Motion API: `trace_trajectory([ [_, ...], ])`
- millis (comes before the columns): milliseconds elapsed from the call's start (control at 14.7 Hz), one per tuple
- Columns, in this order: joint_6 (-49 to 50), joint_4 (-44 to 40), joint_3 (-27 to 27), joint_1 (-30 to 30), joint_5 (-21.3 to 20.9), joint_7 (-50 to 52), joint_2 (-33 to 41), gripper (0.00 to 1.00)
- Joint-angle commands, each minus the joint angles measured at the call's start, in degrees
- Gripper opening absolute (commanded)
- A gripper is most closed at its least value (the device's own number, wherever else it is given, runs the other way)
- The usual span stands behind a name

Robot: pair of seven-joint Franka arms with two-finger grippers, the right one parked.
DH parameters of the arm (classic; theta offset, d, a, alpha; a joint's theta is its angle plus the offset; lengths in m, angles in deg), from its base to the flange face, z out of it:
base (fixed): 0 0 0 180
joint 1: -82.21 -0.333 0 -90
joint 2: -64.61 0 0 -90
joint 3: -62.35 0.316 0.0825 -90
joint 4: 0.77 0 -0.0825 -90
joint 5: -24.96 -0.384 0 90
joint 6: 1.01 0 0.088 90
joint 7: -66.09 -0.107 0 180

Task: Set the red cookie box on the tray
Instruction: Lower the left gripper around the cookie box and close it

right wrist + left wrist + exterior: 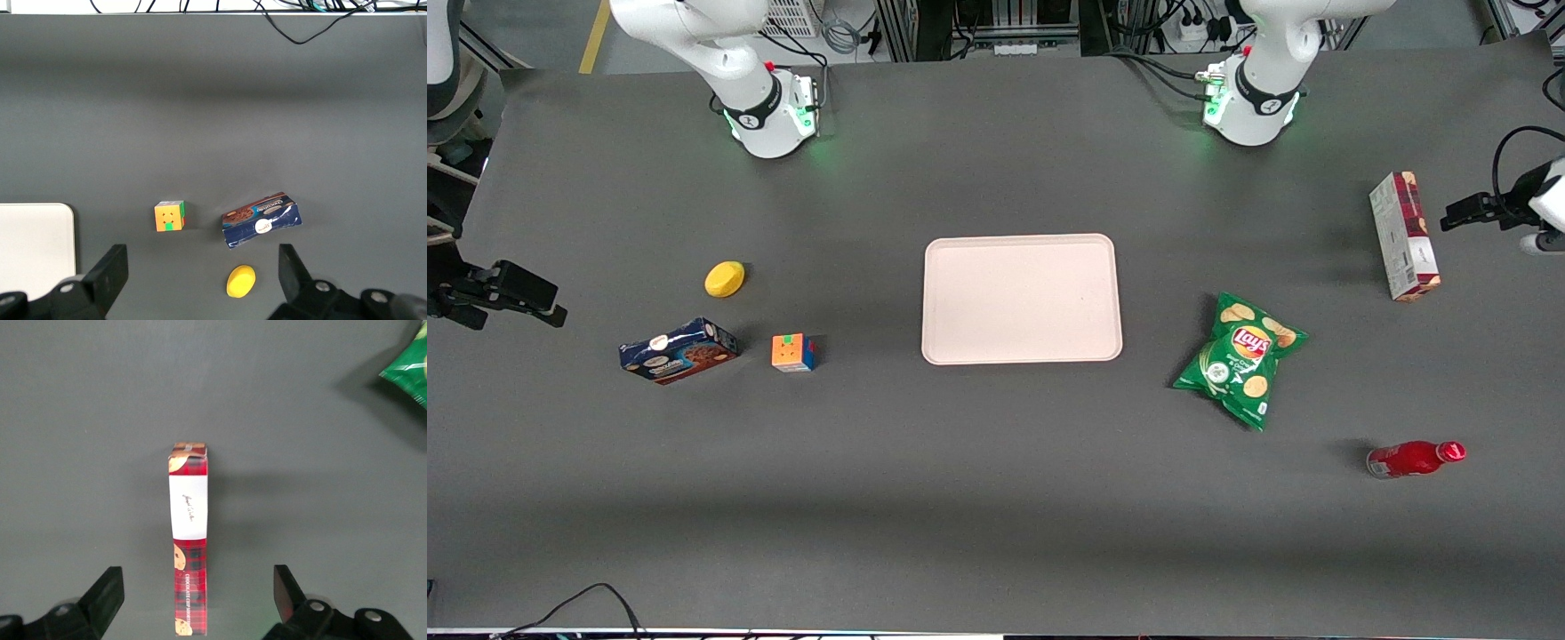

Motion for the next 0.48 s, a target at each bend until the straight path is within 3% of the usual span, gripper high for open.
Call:
trace_trajectory([
  [0, -7.3, 7.5, 0.7, -2.0, -3.4, -2.4, 2.3, 1.00],
  [407, -13.6, 9.5, 0.4, -4.5, -3.9, -2.4, -3.6, 1.00],
])
